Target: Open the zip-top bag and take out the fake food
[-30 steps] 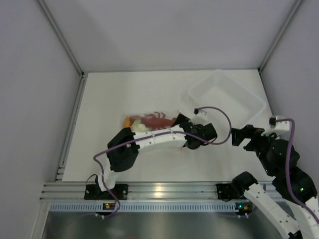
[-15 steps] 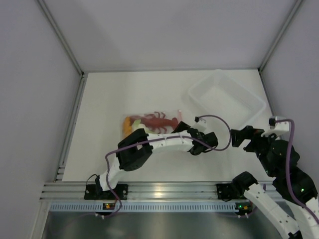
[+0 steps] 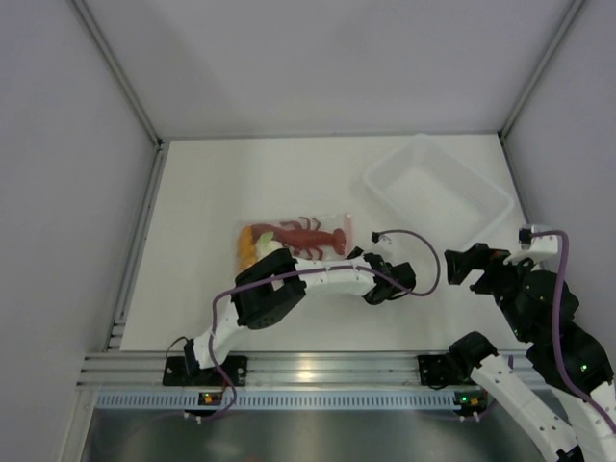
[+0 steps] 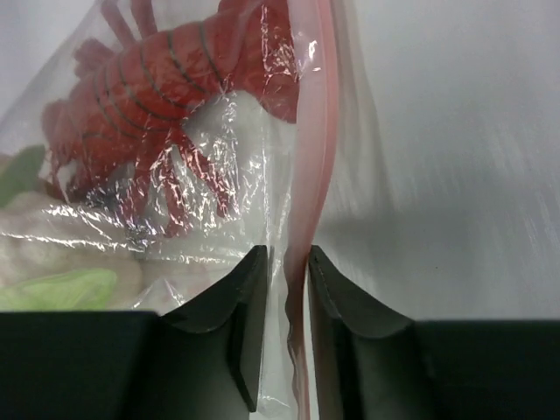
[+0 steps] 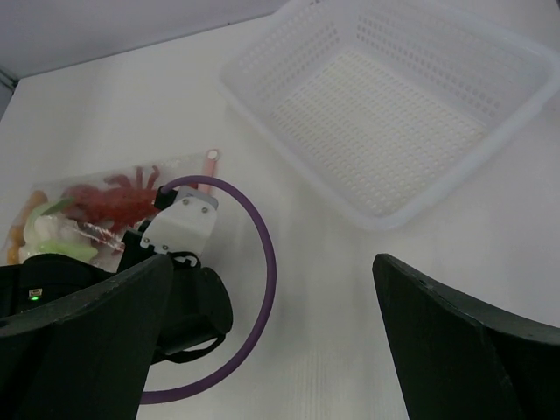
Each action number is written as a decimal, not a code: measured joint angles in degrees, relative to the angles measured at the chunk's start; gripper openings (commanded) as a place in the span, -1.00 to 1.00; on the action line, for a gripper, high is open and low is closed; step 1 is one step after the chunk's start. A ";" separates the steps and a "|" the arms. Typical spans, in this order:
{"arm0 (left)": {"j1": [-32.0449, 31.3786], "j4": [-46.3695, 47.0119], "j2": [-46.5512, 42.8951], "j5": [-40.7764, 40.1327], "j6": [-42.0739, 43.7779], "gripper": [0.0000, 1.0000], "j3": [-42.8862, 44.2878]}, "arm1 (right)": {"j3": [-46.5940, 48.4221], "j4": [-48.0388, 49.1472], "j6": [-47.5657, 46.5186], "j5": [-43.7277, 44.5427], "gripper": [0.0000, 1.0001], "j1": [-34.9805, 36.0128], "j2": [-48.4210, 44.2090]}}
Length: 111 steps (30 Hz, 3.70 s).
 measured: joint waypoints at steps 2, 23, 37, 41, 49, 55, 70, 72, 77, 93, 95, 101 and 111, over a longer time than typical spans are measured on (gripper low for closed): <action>0.35 -0.15 0.00 -0.04 -0.02 -0.94 -0.42 | 0.00 0.00 0.02 0.00 0.99 0.00 0.00; 13.22 4.35 -34.71 24.98 17.49 -1.00 -5.81 | -1.44 2.38 -1.60 -4.66 0.99 0.00 -0.13; 15.39 3.10 -54.01 45.07 31.19 -1.00 -6.25 | -12.02 15.02 -5.01 -17.16 0.99 0.00 -5.07; 15.37 1.99 -55.17 55.10 34.05 -1.00 -6.25 | -12.98 18.38 -7.28 -24.28 0.99 0.00 -4.52; 14.21 -0.15 -61.40 74.20 39.98 -1.00 -7.89 | -14.86 24.17 -11.19 -38.84 0.87 0.00 -6.43; 13.11 -0.15 -64.41 86.12 41.83 -1.00 -7.89 | -17.18 27.26 -14.43 -44.09 0.73 0.00 -12.11; 12.07 -0.31 -68.06 99.23 45.88 -1.00 -8.09 | -17.35 33.33 -16.41 -59.39 -0.03 0.00 -13.16; 12.07 -0.28 -68.13 99.84 46.01 -1.00 -8.09 | -17.35 34.16 -16.35 -59.78 -0.01 0.00 -13.46; 12.07 -0.31 -68.13 101.22 46.45 -1.00 -8.20 | -17.35 35.87 -16.37 -58.88 -0.06 0.00 -13.77; 12.04 -0.31 -68.11 103.97 47.39 -1.00 -8.41 | -17.44 45.13 -12.81 -66.20 -0.80 0.00 -13.07; 12.00 -0.33 -68.11 103.86 47.41 -1.00 -8.41 | -17.44 45.86 -12.41 -67.01 -0.73 0.00 -12.17; 12.00 -0.31 -68.13 103.27 47.39 -1.00 -8.41 | -17.44 46.42 -11.80 -67.58 -0.62 0.00 -11.63; 12.00 -0.31 -68.13 103.10 47.39 -1.00 -8.41 | -17.79 46.56 -11.41 -67.65 -0.46 0.00 -11.63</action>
